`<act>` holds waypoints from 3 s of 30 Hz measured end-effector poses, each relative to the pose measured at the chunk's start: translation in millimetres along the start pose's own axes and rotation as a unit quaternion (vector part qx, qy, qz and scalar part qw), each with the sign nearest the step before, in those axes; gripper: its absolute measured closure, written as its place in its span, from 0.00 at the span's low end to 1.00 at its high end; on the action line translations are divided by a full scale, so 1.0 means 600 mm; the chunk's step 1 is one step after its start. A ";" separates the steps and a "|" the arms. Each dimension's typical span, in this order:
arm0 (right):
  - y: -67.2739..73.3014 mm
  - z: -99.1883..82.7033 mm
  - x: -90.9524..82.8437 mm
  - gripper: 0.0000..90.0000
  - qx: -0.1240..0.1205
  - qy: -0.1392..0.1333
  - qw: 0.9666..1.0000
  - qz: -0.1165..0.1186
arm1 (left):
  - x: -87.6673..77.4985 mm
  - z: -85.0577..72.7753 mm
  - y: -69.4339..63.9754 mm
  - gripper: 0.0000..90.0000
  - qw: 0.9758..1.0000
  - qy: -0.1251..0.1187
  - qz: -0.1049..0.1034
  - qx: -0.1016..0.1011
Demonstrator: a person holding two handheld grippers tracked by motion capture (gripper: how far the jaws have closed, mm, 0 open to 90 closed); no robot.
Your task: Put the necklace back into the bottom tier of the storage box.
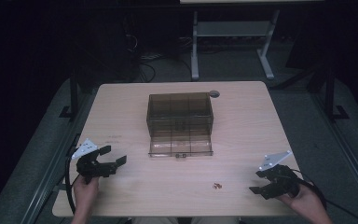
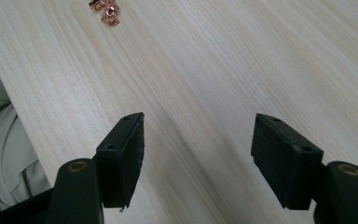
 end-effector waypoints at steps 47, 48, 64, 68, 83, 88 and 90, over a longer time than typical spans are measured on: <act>0.049 0.060 0.004 0.30 -0.047 0.018 0.999 -0.003 | 0.000 -0.001 -0.004 0.14 1.000 0.003 -0.003 0.009; 0.050 0.061 0.005 0.30 -0.048 0.018 0.999 -0.001 | 0.000 -0.001 -0.004 0.14 1.000 0.003 -0.003 0.009; 0.062 0.076 0.010 0.30 -0.065 0.028 0.998 -0.005 | 0.001 0.000 -0.006 0.14 1.000 0.002 -0.004 0.009; 0.063 0.079 0.010 0.30 -0.069 0.028 0.997 -0.005 | 0.001 0.000 -0.006 0.14 1.000 0.001 -0.004 0.008; 0.072 0.102 0.017 0.34 -0.085 0.046 0.995 0.007 | 0.001 0.000 -0.006 0.14 1.000 0.002 -0.004 0.008; 0.074 0.111 0.021 0.37 -0.091 0.056 0.994 0.008 | 0.001 0.000 -0.006 0.14 1.000 0.002 -0.005 0.009; 0.074 0.114 0.023 0.39 -0.095 0.056 0.994 0.008 | 0.001 0.000 -0.007 0.14 1.000 0.000 -0.005 0.008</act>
Point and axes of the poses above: each handheld gripper's, and its own axes: x roughly forward along the jaws, z roughly out of its top, y roughly to its left, the point moved 4 cm from there along x, roughly forward along the jaws, and after that the axes turned 14 degrees about y, right-handed, at the moved point
